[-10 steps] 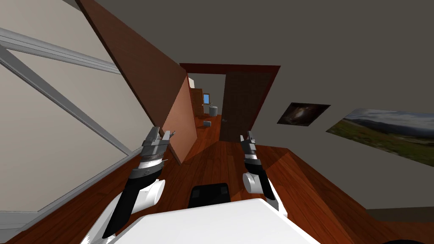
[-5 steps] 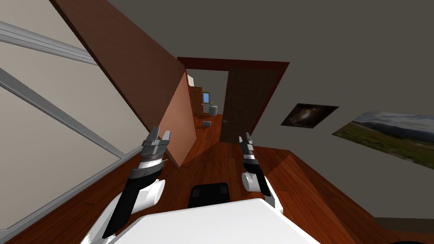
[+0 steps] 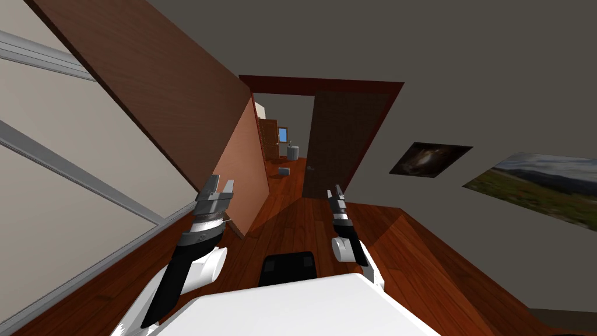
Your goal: Pull the door open
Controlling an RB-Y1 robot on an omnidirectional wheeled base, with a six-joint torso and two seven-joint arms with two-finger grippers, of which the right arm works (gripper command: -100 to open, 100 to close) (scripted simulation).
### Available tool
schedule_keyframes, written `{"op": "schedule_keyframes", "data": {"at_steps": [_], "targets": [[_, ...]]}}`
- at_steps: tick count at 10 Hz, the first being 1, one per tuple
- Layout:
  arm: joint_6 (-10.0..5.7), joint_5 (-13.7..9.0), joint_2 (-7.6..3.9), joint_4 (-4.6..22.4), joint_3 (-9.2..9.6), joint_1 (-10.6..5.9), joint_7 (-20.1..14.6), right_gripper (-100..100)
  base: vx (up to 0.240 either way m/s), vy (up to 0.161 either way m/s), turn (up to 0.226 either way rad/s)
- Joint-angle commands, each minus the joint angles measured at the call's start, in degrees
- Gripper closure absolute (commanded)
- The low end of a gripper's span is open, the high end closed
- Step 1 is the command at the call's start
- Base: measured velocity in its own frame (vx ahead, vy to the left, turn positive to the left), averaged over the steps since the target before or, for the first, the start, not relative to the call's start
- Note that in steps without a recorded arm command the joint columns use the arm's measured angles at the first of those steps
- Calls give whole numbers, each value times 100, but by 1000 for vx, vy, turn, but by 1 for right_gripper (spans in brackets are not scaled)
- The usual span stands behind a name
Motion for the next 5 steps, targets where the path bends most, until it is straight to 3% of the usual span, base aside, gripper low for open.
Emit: {"op": "schedule_keyframes", "data": {"at_steps": [1, 5], "targets": [[-57, 19, -19, 164, -7, -56, -23, -100, 81, 13, -12], [-236, 70, -106, 701, -52, -240, -117, -100, 124, 10, -19]]}}
